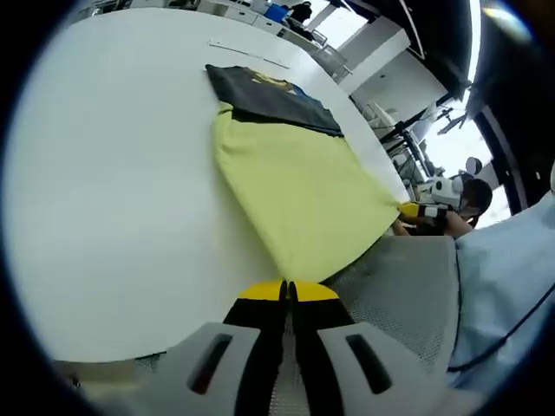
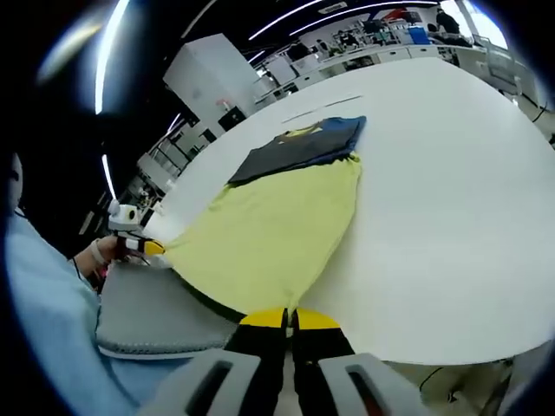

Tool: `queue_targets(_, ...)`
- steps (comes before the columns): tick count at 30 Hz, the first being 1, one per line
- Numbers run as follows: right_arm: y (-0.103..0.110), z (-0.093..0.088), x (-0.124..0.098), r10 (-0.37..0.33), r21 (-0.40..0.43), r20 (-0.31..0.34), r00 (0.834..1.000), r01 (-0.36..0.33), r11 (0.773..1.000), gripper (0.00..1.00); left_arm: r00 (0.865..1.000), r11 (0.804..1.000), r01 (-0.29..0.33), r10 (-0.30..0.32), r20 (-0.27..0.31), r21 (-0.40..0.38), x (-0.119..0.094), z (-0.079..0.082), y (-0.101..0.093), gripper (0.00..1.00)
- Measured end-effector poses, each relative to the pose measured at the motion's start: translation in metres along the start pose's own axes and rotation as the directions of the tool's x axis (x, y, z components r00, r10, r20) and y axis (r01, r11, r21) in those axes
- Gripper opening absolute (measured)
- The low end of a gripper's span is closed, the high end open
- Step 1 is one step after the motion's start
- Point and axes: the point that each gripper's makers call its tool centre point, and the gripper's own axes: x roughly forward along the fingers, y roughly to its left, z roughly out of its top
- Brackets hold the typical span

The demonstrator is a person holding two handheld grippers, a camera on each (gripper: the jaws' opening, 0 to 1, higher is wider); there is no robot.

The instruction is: Fold the garment on the visible template until the final outline fits inside the template.

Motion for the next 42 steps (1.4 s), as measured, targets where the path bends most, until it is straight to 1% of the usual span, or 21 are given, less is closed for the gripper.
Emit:
queue_targets(2,0.007,-0.002,-0.004,0.017,0.041,0.006,1.000,-0.017,0.999,0.00,1.000,1.000,-0.006,0.006,-0.008,-0.009,-0.005,-0.003,-0.005,0.00)
queue_targets(4,0.012,-0.004,-0.008,0.021,0.050,0.005,1.000,-0.021,0.999,0.00,1.000,0.999,0.009,-0.010,-0.015,-0.039,-0.009,-0.007,-0.013,0.00)
queue_targets(6,0.009,-0.004,-0.009,0.015,0.054,0.012,1.000,-0.016,0.998,0.00,1.000,0.998,0.017,-0.018,-0.021,-0.053,-0.011,-0.011,-0.019,0.00)
queue_targets(8,0.013,-0.002,-0.011,0.017,0.074,0.030,0.999,-0.019,0.997,0.00,0.999,0.999,0.017,-0.018,-0.027,-0.045,-0.012,-0.015,-0.020,0.00)
queue_targets(11,0.016,0.000,-0.010,0.023,0.087,0.032,0.999,-0.026,0.996,0.00,1.000,0.999,0.014,-0.015,-0.023,-0.049,-0.011,-0.014,-0.019,0.00)
queue_targets(13,0.017,0.006,-0.011,0.027,0.092,0.042,0.999,-0.031,0.995,0.00,1.000,0.999,0.015,-0.015,0.001,-0.049,-0.012,-0.007,-0.017,0.00)
queue_targets(15,0.018,0.021,-0.012,0.030,0.099,0.079,0.996,-0.038,0.994,0.00,0.998,0.998,0.033,-0.030,0.055,-0.061,-0.013,0.009,-0.017,0.00)
queue_targets(16,0.018,0.024,-0.012,0.027,0.102,0.084,0.996,-0.036,0.994,0.00,0.994,0.996,0.056,-0.049,0.094,-0.075,-0.014,0.020,-0.018,0.00)
queue_targets(19,0.019,0.047,-0.010,0.030,0.104,0.133,0.991,-0.044,0.994,0.00,0.981,0.988,0.108,-0.087,0.175,-0.112,-0.018,0.048,-0.021,0.00)
queue_targets(22,0.020,0.067,-0.008,0.034,0.084,0.160,0.987,-0.048,0.995,0.00,0.964,0.988,0.130,-0.107,0.242,-0.079,-0.024,0.073,-0.022,0.00)
queue_targets(25,0.019,0.090,-0.006,0.045,0.077,0.208,0.977,-0.062,0.995,0.00,0.956,0.995,0.101,-0.090,0.278,-0.024,-0.028,0.096,-0.015,0.00)
queue_targets(26,0.016,0.100,-0.002,0.049,0.085,0.227,0.973,-0.070,0.994,0.00,0.952,0.997,0.080,-0.080,0.295,0.015,-0.028,0.108,-0.009,0.00)
queue_targets(28,0.007,0.115,0.005,0.053,0.099,0.252,0.966,-0.081,0.992,0.00,0.945,0.998,0.046,-0.056,0.323,0.039,-0.024,0.127,-0.001,0.00)
queue_targets(31,-0.003,0.141,0.013,0.054,0.117,0.297,0.953,-0.092,0.989,0.00,0.932,0.998,0.042,-0.054,0.358,0.042,-0.015,0.151,0.005,0.00)
queue_targets(32,-0.003,0.153,0.016,0.062,0.114,0.310,0.949,-0.101,0.988,0.00,0.926,0.998,0.041,-0.057,0.372,0.051,-0.012,0.157,0.007,0.00)
queue_targets(33,-0.003,0.161,0.017,0.068,0.098,0.318,0.946,-0.104,0.990,0.00,0.925,0.998,0.041,-0.057,0.376,0.051,-0.009,0.162,0.009,0.00)
queue_targets(36,-0.009,0.182,0.026,0.068,0.050,0.318,0.946,-0.088,0.995,0.00,0.914,0.999,0.016,-0.033,0.404,0.047,-0.001,0.181,0.023,0.00)
queue_targets(37,-0.012,0.187,0.029,0.070,0.048,0.316,0.946,-0.089,0.995,0.00,0.910,0.999,0.007,-0.025,0.415,0.044,0.002,0.188,0.030,0.00)
queue_targets(39,-0.020,0.197,0.037,0.071,0.046,0.317,0.946,-0.090,0.995,0.00,0.902,0.999,0.028,-0.035,0.430,0.022,0.008,0.199,0.035,0.00)
queue_targets(40,-0.023,0.201,0.040,0.072,0.047,0.316,0.946,-0.092,0.995,0.00,0.892,1.000,0.023,-0.028,0.450,0.018,0.009,0.205,0.039,0.00)
queue_targets(42,-0.030,0.209,0.047,0.061,0.049,0.317,0.946,-0.081,0.996,0.00,0.888,1.000,0.016,-0.016,0.460,0.004,0.015,0.212,0.045,0.00)
